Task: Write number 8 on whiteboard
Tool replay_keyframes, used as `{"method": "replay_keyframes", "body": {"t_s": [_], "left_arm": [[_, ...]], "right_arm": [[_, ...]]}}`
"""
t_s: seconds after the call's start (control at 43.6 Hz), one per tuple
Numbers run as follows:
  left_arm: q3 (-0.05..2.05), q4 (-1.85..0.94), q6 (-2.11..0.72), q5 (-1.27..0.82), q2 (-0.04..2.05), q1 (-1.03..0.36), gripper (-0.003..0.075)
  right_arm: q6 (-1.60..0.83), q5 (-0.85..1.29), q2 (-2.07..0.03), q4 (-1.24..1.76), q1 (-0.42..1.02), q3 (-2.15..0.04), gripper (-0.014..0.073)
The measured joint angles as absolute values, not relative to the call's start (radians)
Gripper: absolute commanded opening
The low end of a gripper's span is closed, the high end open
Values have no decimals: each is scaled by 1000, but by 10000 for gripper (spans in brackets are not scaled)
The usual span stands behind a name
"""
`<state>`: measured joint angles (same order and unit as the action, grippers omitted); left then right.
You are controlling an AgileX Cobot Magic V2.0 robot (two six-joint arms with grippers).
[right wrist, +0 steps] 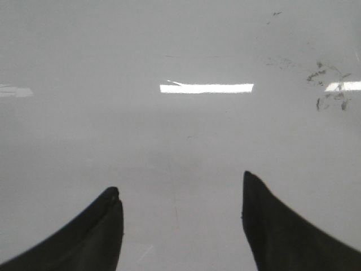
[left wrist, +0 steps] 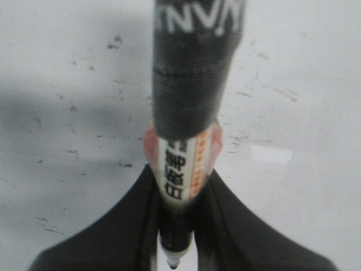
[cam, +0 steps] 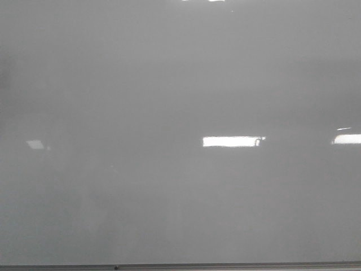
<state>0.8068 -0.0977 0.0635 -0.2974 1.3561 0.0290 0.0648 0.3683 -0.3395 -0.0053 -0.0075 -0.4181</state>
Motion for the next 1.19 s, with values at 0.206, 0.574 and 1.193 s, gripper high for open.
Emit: {"method": "replay_keyframes", "body": {"t_s": [0.206, 0.574, 1.193], "left_arm": [[812, -98, -16, -453, 1202, -25, -21], [817, -194, -412, -634, 1089, -418, -21], [817, -247, -564, -592, 1059, -934, -21]], "right_arm": [[65, 369, -344, 0, -8, -420, 483], [-48, 523, -588, 65, 135, -592, 483], [-735, 987, -1124, 435, 691, -1151, 483]]}}
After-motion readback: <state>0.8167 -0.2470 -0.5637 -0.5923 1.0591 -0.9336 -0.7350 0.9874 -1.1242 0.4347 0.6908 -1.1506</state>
